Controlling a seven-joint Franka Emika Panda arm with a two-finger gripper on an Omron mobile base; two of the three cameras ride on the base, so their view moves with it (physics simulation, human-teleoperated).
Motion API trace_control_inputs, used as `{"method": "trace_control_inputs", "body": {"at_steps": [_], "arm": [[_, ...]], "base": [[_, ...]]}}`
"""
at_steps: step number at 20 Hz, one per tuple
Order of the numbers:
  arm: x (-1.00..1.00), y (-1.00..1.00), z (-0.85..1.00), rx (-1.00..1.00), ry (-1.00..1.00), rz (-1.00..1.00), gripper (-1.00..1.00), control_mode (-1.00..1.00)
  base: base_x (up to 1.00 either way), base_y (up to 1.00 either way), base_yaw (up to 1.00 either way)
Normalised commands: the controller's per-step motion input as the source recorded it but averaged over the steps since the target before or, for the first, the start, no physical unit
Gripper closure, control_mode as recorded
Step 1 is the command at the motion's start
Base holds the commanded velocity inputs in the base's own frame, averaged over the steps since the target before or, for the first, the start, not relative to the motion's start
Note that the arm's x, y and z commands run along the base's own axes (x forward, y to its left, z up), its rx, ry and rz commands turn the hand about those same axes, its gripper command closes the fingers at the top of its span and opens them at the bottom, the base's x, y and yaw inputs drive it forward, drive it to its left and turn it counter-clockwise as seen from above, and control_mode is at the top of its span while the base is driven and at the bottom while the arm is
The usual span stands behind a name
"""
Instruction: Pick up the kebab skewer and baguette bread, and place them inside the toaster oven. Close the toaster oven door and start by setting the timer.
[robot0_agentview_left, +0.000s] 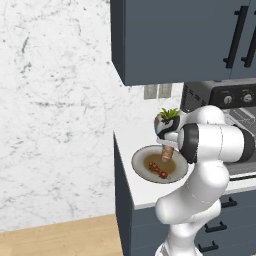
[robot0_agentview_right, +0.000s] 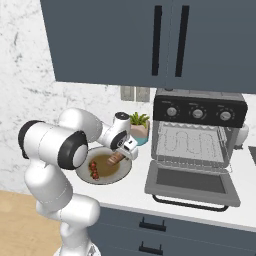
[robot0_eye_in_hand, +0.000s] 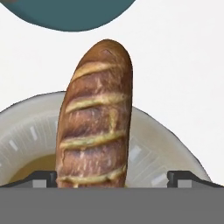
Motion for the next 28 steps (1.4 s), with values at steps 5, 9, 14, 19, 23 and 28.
{"method": "trace_control_inputs", "body": {"at_steps": [5, 9, 14, 19, 23, 28], "arm": [[0.04, 0.07, 0.00, 0.00, 0.00, 0.00, -1.00, -1.00], [0.00, 0.04, 0.00, 0.00, 0.00, 0.00, -1.00, -1.00], [0.00, 0.00, -0.09, 0.00, -0.02, 0.00, -1.00, -1.00], [0.04, 0.04, -0.04, 0.00, 0.00, 0.00, -1.00, -1.00], [0.03, 0.06, 0.00, 0.00, 0.00, 0.00, -1.00, -1.00], [0.03, 0.03, -0.04, 0.00, 0.00, 0.00, -1.00, -1.00]], "base": [[0.00, 0.00, 0.00], [0.00, 0.00, 0.00], [0.00, 0.00, 0.00], [0.00, 0.00, 0.00], [0.00, 0.00, 0.00], [0.00, 0.00, 0.00]]}}
